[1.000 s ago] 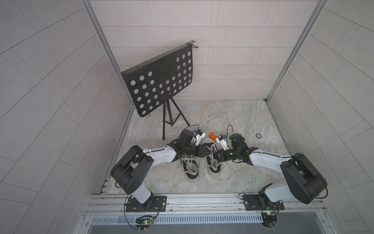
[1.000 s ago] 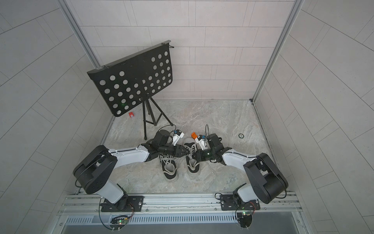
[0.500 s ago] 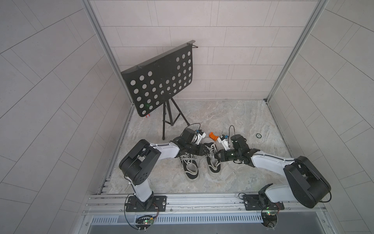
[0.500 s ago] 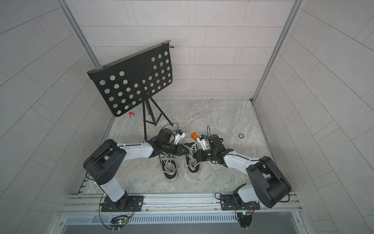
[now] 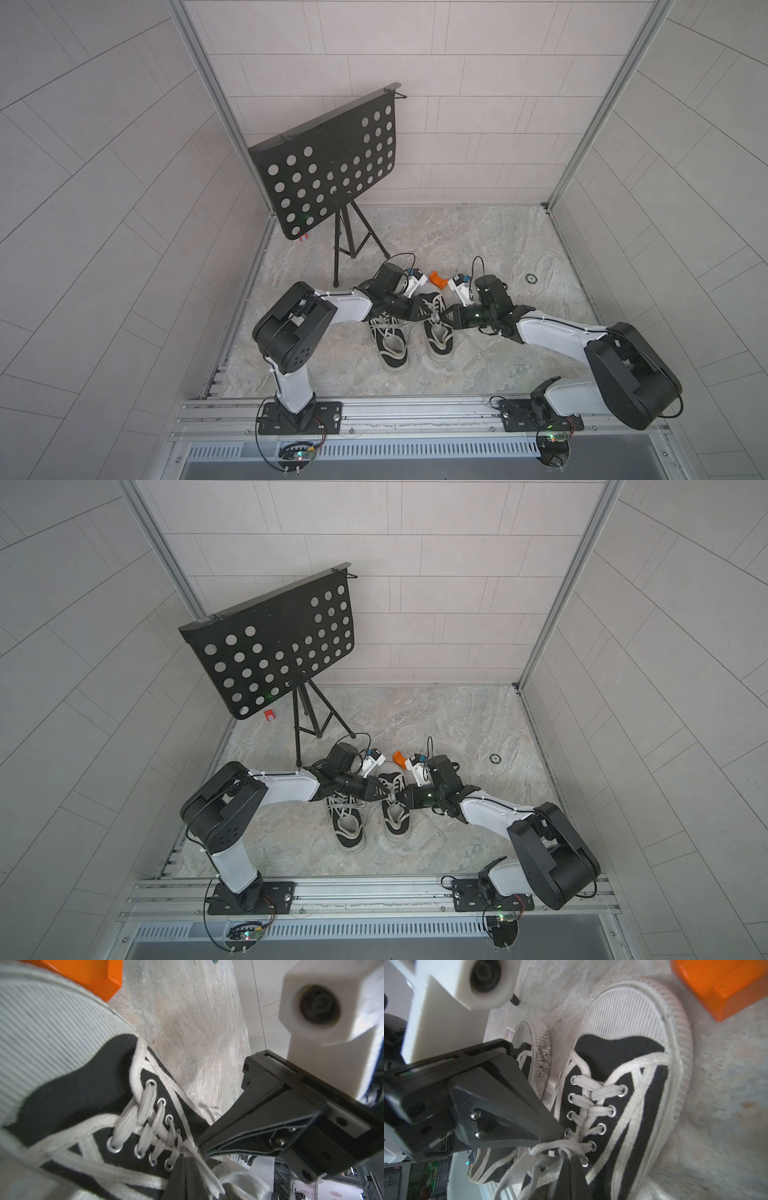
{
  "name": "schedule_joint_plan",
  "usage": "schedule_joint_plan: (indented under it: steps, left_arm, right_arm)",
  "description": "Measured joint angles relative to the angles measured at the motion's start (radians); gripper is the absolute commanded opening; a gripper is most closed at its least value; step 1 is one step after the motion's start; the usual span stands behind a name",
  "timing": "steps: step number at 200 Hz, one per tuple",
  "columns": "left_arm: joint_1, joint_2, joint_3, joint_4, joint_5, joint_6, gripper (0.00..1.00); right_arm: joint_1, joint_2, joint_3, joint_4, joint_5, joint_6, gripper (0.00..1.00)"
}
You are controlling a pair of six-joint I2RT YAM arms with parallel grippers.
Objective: Tie the shoes
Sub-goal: Cross the shoelace with the shoelace.
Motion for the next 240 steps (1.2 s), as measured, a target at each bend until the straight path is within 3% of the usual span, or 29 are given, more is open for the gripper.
schedule_joint_plan:
  steps: [154,216,240]
  left_arm:
    - [0.000,0.047,0.000,0.056,0.060,-0.024,0.31]
    - [0.000,0.058,0.000,0.079,0.078,-0.037,0.30]
    - [-0.002,0.066,0.000,0.098,0.090,-0.050,0.20]
  right_arm:
    - [0.000,0.045,0.000,0.032,-0.027,0.009,0.00]
    - [0.000,0.048,0.000,0.037,-0.031,0.010,0.00]
    - [0.000,0.049,0.000,0.037,-0.029,0.010,0.00]
